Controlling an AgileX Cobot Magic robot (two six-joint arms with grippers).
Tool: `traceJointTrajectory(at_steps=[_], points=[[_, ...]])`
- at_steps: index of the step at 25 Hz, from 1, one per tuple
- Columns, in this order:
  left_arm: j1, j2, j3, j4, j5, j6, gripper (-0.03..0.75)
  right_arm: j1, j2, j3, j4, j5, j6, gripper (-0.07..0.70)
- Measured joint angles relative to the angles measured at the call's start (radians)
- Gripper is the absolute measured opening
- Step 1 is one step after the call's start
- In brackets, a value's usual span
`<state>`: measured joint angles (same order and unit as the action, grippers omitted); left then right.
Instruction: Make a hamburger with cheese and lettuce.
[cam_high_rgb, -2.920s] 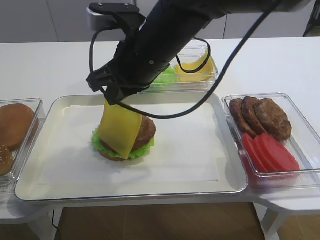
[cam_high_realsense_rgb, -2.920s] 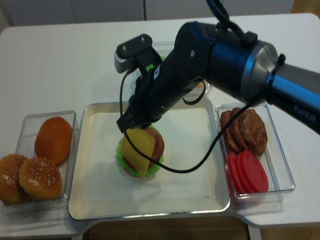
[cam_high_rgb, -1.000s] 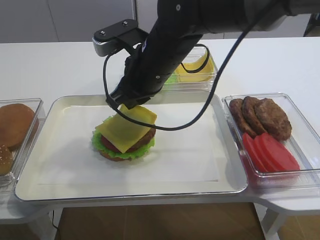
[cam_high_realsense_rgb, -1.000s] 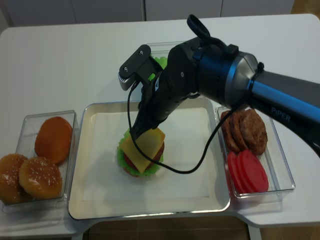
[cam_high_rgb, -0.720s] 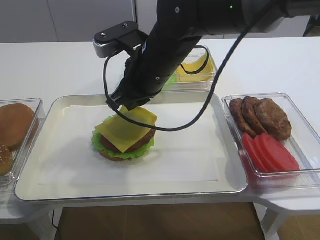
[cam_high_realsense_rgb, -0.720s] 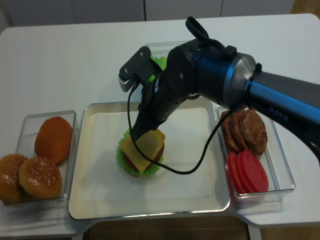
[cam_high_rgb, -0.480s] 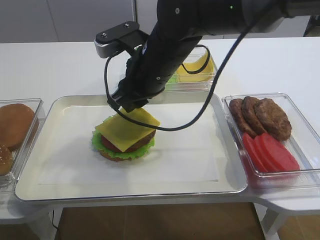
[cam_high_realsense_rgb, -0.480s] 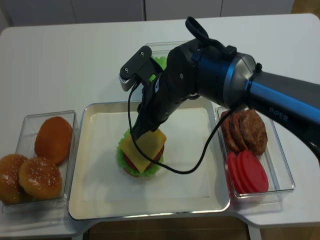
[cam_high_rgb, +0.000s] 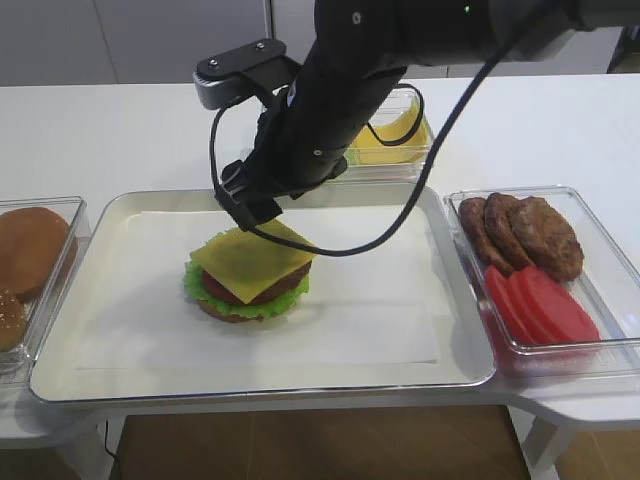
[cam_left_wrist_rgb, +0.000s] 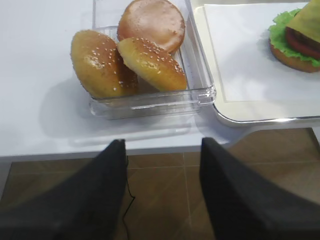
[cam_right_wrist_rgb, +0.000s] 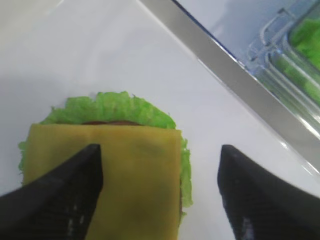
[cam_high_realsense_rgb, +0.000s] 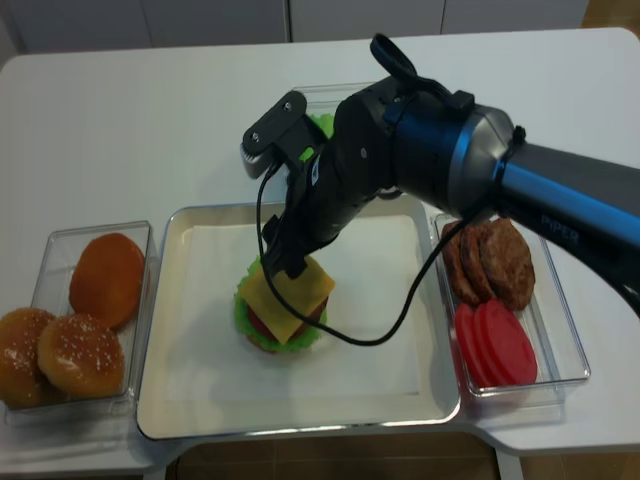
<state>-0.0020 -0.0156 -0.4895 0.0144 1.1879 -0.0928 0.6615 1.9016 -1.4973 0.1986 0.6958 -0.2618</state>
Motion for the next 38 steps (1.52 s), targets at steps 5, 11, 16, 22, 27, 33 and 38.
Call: traceJointTrajectory(at_steps=[5,11,16,22,27,33,38], points=[[0.000,0.000,0.000,0.000,0.000,0.000,0.358,0.000,-0.051,-0.005,-0.110,0.065,0.110,0.546],[0.000,0.000,0.000,0.000,0.000,0.000,0.358,-0.042,-0.065,-0.086,-0.161,0.279,0.154,0.535],[0.000,0.000,0.000,0.000,0.000,0.000,0.358,-0.205,-0.088,-0.100,-0.080,0.380,0.157,0.534],[0.000,0.000,0.000,0.000,0.000,0.000,0.358,-0.422,-0.161,-0.103,-0.032,0.425,0.221,0.491],[0.000,0.000,0.000,0.000,0.000,0.000,0.358,-0.529,-0.213,-0.107,-0.072,0.477,0.278,0.481],[0.000,0.000,0.000,0.000,0.000,0.000,0.358,-0.542,-0.258,-0.107,-0.093,0.537,0.305,0.480],[0.000,0.000,0.000,0.000,0.000,0.000,0.358,-0.542,-0.289,-0.107,-0.094,0.547,0.307,0.479]])
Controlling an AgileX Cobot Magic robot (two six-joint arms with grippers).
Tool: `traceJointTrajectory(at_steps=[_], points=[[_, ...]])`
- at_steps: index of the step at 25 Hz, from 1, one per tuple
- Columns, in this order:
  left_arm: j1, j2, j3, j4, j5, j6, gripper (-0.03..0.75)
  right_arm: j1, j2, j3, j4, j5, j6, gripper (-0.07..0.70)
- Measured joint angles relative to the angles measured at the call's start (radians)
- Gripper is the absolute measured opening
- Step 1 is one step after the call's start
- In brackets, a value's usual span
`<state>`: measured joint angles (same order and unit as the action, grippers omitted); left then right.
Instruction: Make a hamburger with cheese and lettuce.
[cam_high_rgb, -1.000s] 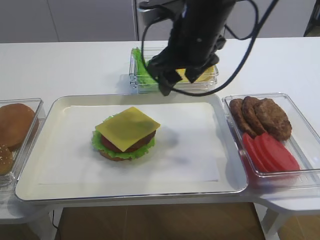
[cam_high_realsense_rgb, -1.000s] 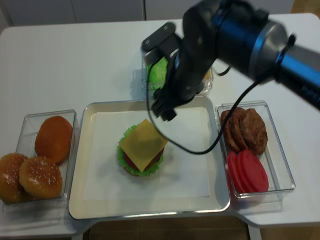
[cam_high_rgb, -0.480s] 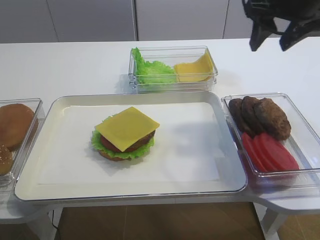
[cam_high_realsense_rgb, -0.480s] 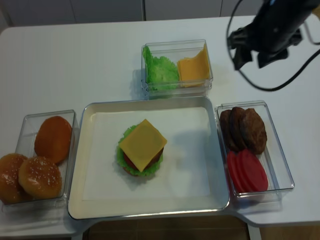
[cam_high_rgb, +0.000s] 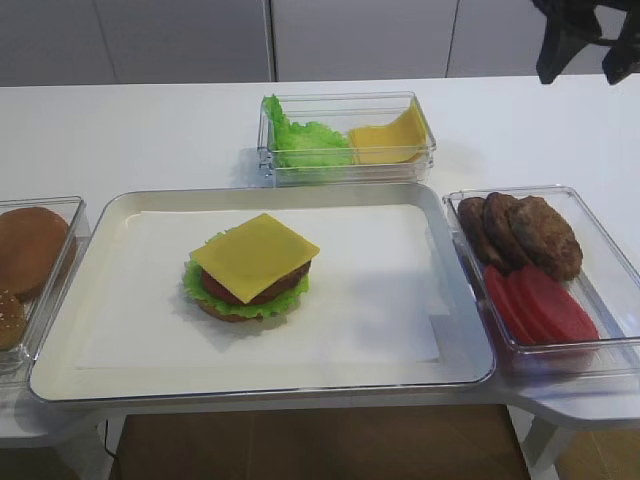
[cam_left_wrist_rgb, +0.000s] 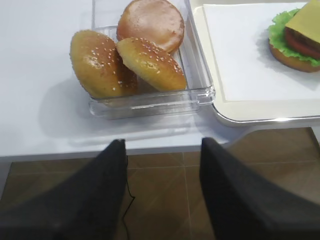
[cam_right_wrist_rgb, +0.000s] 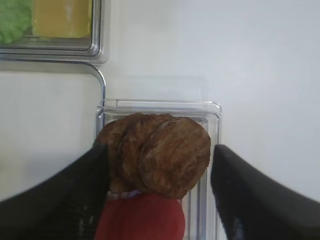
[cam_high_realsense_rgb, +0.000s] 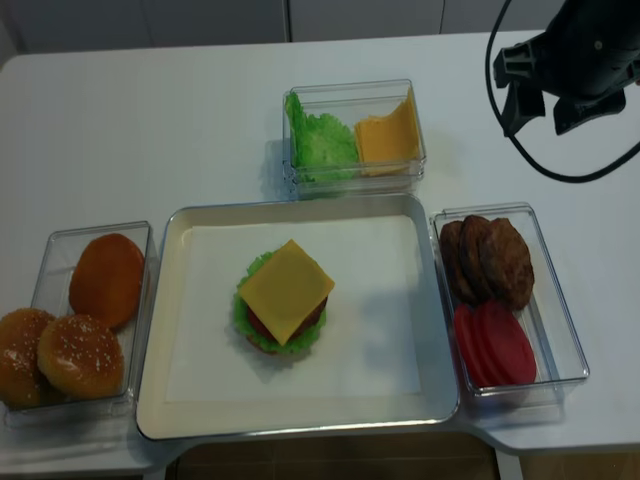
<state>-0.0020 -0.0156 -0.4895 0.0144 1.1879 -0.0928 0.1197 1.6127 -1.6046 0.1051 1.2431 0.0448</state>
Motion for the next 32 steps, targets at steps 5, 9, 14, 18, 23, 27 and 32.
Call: traceJointTrajectory(at_steps=[5,9,14,18,23,27,32], points=[[0.000,0.000,0.000,0.000,0.000,0.000,0.358,0.000,-0.093,0.059,0.000,0.001,0.001,0.479],[0.000,0.000,0.000,0.000,0.000,0.000,0.358,0.000,-0.194,0.191,0.002,0.002,0.002,0.479],[0.000,0.000,0.000,0.000,0.000,0.000,0.358,0.000,-0.387,0.389,0.017,0.002,0.002,0.478],[0.000,0.000,0.000,0.000,0.000,0.000,0.358,0.000,-0.578,0.526,0.017,0.005,0.004,0.478],[0.000,0.000,0.000,0.000,0.000,0.000,0.358,0.000,-0.807,0.673,0.015,0.011,0.004,0.478],[0.000,0.000,0.000,0.000,0.000,0.000,0.358,0.000,-0.977,0.763,-0.015,0.019,0.008,0.478],[0.000,0.000,0.000,0.000,0.000,0.000,0.358,0.000,-1.160,0.864,-0.040,0.020,0.008,0.477]])
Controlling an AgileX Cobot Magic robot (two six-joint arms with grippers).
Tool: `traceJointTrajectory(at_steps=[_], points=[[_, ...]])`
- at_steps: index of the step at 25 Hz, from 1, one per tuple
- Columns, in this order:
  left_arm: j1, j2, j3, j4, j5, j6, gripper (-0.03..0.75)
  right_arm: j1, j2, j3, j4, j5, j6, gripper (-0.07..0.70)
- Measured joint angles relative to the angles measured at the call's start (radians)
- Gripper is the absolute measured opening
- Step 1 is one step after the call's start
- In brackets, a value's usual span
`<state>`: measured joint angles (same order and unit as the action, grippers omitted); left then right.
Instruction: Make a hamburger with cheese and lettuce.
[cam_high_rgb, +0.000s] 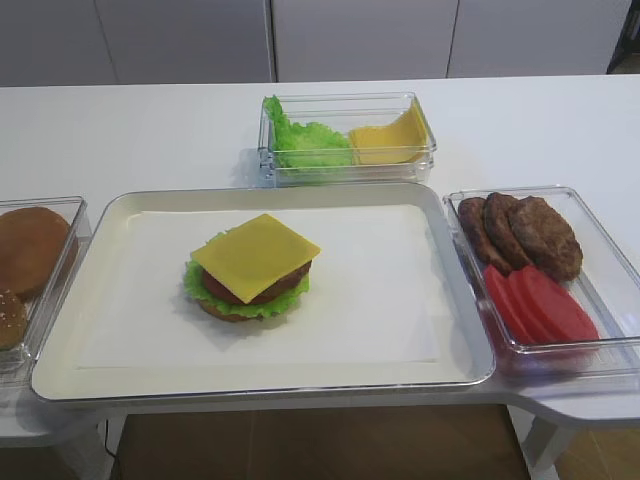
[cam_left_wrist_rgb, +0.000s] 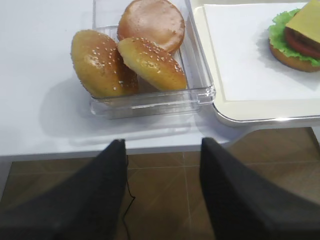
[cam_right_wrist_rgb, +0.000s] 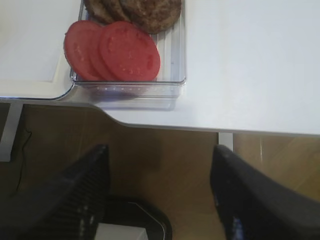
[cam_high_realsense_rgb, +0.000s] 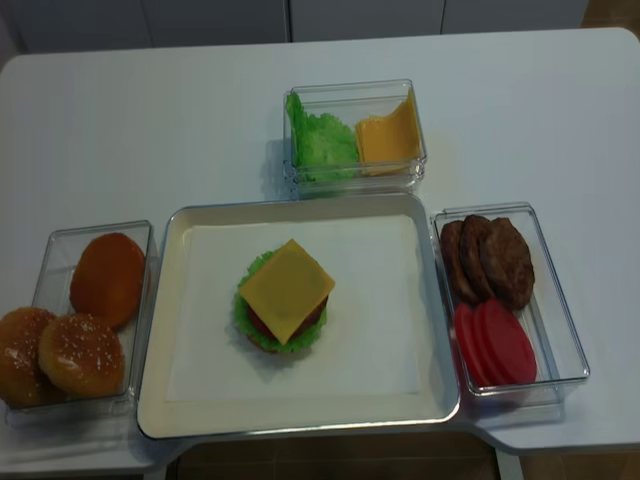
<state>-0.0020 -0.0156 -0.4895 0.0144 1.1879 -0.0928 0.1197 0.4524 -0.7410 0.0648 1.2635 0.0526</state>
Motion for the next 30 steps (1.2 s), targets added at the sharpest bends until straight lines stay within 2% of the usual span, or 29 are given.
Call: traceJointTrajectory(at_steps=[9,14,18,24,30], points=[[0.000,0.000,0.000,0.000,0.000,0.000,0.358,0.000,-0.345,0.096,0.000,0.013,0.000,0.471],[0.000,0.000,0.000,0.000,0.000,0.000,0.358,0.000,-0.436,0.144,0.009,0.015,-0.023,0.471],[0.000,0.000,0.000,0.000,0.000,0.000,0.358,0.000,-0.448,0.200,0.030,-0.021,-0.061,0.471],[0.000,0.000,0.000,0.000,0.000,0.000,0.358,0.000,-0.448,0.241,0.032,-0.131,-0.086,0.471],[0.000,0.000,0.000,0.000,0.000,0.000,0.358,0.000,-0.448,0.252,-0.011,-0.144,-0.084,0.471]])
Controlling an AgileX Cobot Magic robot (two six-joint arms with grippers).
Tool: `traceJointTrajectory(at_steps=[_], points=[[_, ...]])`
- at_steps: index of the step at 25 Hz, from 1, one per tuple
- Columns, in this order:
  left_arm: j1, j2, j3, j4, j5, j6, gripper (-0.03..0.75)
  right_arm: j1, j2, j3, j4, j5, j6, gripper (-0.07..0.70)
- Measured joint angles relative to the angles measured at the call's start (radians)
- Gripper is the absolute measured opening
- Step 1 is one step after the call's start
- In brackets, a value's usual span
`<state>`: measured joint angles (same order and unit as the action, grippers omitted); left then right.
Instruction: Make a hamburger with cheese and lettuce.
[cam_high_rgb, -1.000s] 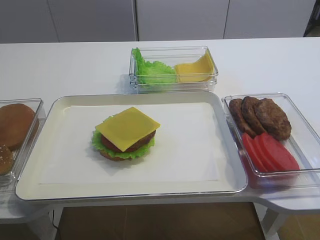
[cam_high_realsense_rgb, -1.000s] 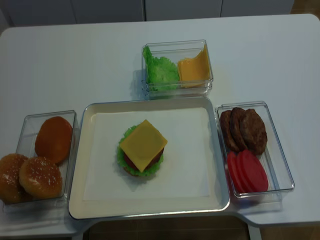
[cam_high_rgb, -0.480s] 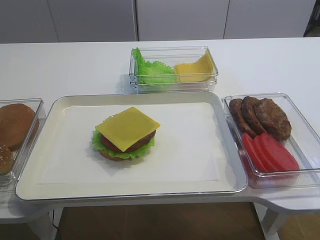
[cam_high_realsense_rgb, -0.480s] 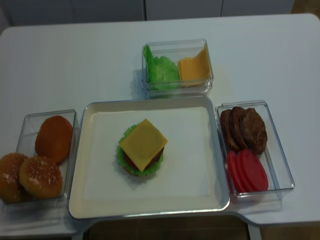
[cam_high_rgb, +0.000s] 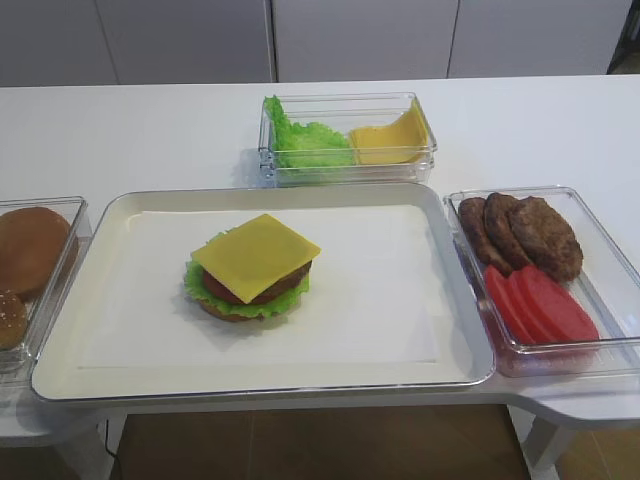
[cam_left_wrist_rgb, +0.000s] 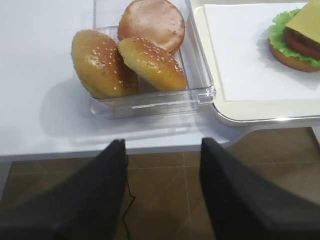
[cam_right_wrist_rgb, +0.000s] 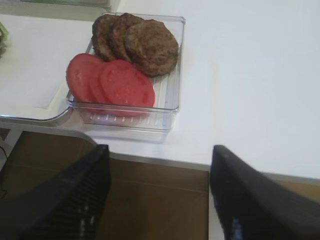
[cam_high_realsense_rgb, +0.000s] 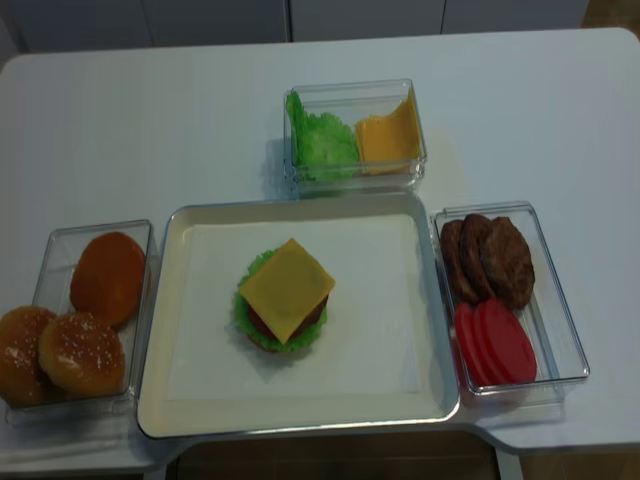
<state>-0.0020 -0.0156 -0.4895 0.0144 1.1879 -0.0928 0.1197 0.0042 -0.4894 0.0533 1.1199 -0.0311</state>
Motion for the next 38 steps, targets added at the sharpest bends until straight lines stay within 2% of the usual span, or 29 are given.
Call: traceJointTrajectory(at_steps=[18,27,38], points=[[0.000,0.000,0.000,0.000,0.000,0.000,0.358,0.000,-0.019,0.010,-0.019,0.000,0.000,0.470],[0.000,0.000,0.000,0.000,0.000,0.000,0.358,-0.081,-0.021,0.010,-0.019,0.000,0.000,0.469],[0.000,0.000,0.000,0.000,0.000,0.000,0.358,-0.081,-0.021,0.010,-0.019,0.002,0.000,0.468]])
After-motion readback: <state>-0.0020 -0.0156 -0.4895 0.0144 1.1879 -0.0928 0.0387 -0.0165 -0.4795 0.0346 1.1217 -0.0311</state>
